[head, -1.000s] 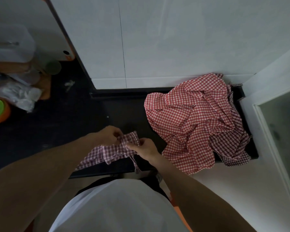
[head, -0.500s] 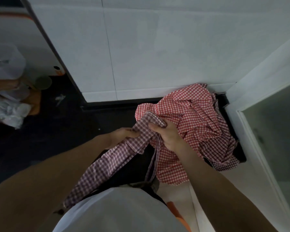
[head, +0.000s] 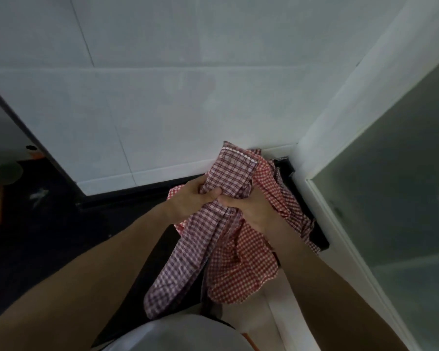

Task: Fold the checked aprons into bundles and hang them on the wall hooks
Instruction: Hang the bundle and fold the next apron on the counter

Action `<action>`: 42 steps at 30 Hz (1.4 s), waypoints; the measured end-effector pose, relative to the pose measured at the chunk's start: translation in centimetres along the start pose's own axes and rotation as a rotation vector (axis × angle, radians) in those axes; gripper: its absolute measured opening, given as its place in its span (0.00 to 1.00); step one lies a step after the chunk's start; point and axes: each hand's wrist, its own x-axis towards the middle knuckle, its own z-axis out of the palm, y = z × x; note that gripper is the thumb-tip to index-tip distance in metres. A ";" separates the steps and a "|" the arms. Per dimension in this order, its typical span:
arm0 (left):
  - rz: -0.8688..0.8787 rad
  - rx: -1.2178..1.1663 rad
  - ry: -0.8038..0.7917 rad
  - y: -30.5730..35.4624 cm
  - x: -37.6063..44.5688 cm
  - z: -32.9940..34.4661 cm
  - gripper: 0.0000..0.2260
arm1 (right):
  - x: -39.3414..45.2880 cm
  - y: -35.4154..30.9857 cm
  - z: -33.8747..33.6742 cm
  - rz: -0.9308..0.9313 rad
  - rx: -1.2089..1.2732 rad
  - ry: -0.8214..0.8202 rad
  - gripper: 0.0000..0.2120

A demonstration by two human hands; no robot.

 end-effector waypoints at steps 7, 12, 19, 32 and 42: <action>-0.104 -0.079 -0.131 5.1 2.0 1.0 0.28 | -1.1 -5.0 -2.4 -0.266 -0.123 0.144 0.21; -0.154 -0.086 -0.177 6.5 1.3 2.1 0.20 | -2.0 -7.0 -3.1 -0.414 -0.194 0.276 0.17; -0.186 -0.082 -0.132 6.2 1.0 3.9 0.18 | -2.8 -7.8 -3.2 -0.656 -0.451 0.418 0.14; -0.215 -0.108 -0.173 5.5 0.5 4.2 0.22 | -2.3 -7.3 -6.4 -1.131 -1.116 0.451 0.21; -0.326 -0.241 -0.262 6.4 -0.3 3.8 0.21 | -3.4 -6.9 -8.2 -1.000 -1.537 0.123 0.31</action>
